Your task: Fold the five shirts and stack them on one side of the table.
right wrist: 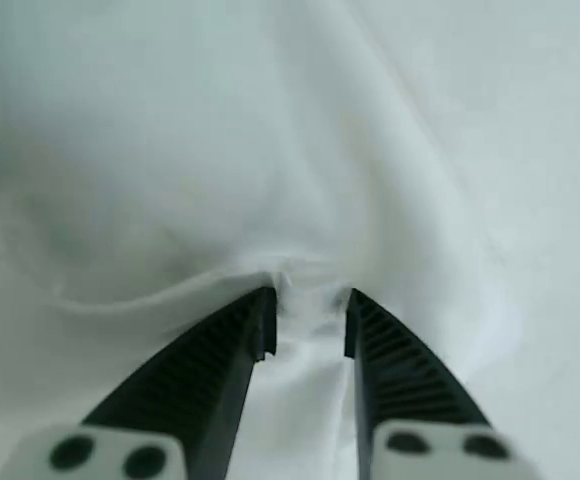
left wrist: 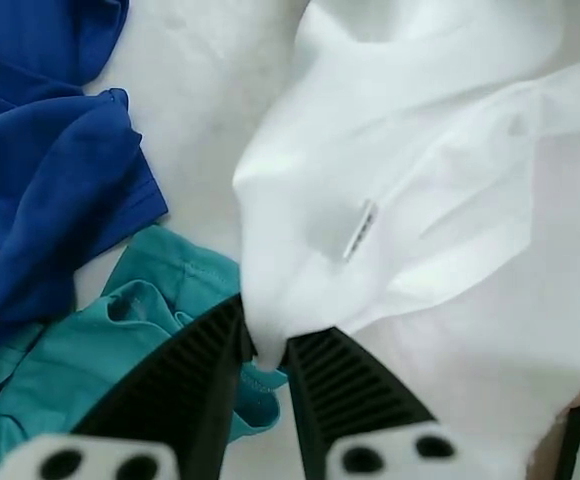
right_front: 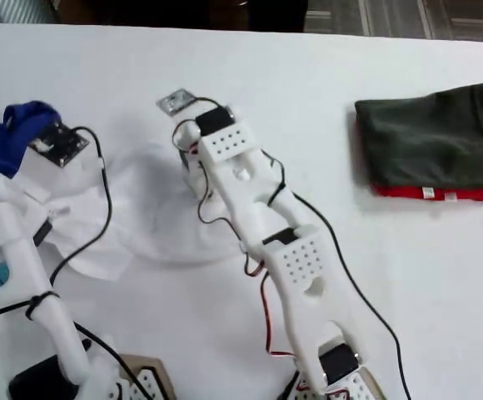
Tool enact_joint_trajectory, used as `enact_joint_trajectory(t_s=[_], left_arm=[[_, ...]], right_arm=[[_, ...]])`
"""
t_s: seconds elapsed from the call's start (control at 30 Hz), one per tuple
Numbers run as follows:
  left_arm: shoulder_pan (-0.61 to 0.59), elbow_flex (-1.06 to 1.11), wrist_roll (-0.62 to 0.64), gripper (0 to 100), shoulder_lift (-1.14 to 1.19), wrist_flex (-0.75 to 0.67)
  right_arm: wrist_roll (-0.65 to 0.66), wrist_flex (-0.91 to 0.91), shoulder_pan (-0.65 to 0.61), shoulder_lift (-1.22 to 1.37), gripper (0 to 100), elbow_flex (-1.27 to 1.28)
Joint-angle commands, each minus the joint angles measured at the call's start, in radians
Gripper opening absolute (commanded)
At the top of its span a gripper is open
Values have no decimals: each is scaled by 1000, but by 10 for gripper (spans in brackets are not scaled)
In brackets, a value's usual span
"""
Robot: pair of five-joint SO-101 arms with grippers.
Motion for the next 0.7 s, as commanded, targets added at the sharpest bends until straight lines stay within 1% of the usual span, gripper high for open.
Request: enact_joint_trajectory(t_s=[0.0, 0.2, 0.33, 0.4, 0.53, 0.67], left_arm=[[-2, -4, 6, 24, 0, -5], [0, -5, 6, 24, 0, -11], [0, -5, 6, 24, 0, -11], [0, -4, 6, 24, 0, -11], [0, -4, 6, 24, 0, -6], [0, -10, 6, 24, 0, -6]], right_arm=[[8, 7, -8, -4, 158, -32], [9, 21, -8, 1, 140, -32], [64, 28, -8, -4, 10, -32], [77, 48, -4, -19, 28, -54], [81, 117, 18, -117, 21, -173], [84, 130, 87, -265, 20, -230]])
